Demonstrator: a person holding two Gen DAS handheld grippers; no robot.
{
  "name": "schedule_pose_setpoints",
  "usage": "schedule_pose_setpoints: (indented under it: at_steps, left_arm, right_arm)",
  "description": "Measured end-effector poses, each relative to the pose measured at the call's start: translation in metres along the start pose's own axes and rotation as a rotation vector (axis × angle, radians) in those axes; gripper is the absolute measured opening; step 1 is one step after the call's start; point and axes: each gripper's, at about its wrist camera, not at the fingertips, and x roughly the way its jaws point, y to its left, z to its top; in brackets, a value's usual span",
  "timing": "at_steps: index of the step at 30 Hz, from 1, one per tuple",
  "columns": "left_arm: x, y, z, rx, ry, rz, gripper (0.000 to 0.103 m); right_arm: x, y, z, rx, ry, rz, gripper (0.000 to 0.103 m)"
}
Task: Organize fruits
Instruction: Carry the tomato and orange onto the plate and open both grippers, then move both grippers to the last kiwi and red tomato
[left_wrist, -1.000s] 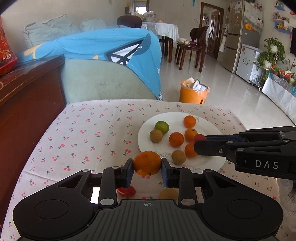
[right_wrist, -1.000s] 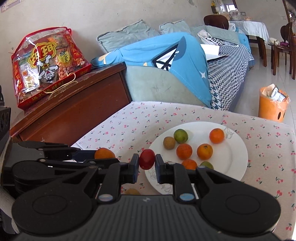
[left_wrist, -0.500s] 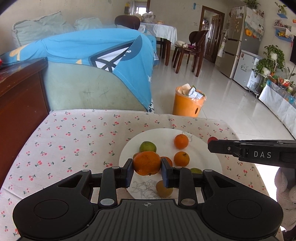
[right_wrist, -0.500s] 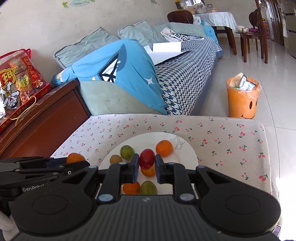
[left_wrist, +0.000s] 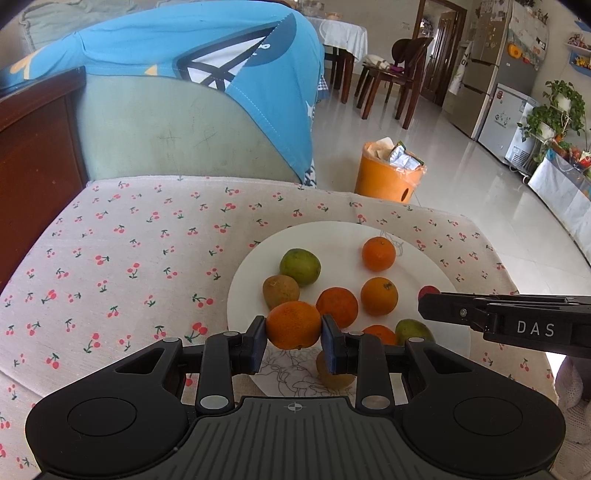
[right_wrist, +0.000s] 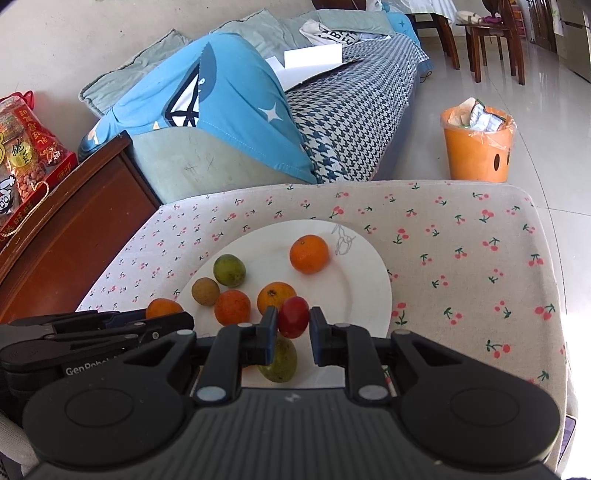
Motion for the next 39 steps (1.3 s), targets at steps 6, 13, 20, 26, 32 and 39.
schedule_pose_setpoints:
  at_steps: [6,13,20,26,32,39]
  left_arm:
    - [0.002,-0.003,0.001,-0.009,0.007,-0.009,0.031]
    - [-0.016,-0.006,0.015,-0.018,-0.028,0.013,0.056]
    - [-0.043,-0.001,0.024,-0.046,-0.030,0.006,0.065]
    - [-0.061,0.011,0.018,-0.045,-0.017,0.045,0.067]
    - [-0.082,0.031,0.008,-0.044,-0.011,0.090,0.068]
    - [-0.102,0.052,0.002,-0.045,-0.044,0.126,0.083]
  right_arm:
    - [0.000,0.002,-0.001,-0.003,-0.007,0.003,0.024]
    - [-0.006,0.000,0.002,0.040,-0.037,-0.026,0.055]
    - [-0.016,0.011,0.004,0.046,-0.025,-0.004,0.068]
    - [-0.028,0.029,-0.007,0.012,-0.041,0.019,0.074]
    - [-0.032,0.048,-0.019,-0.036,-0.026,0.059,0.075]
    - [-0.042,0.064,-0.036,-0.054,-0.015,0.085,0.080]
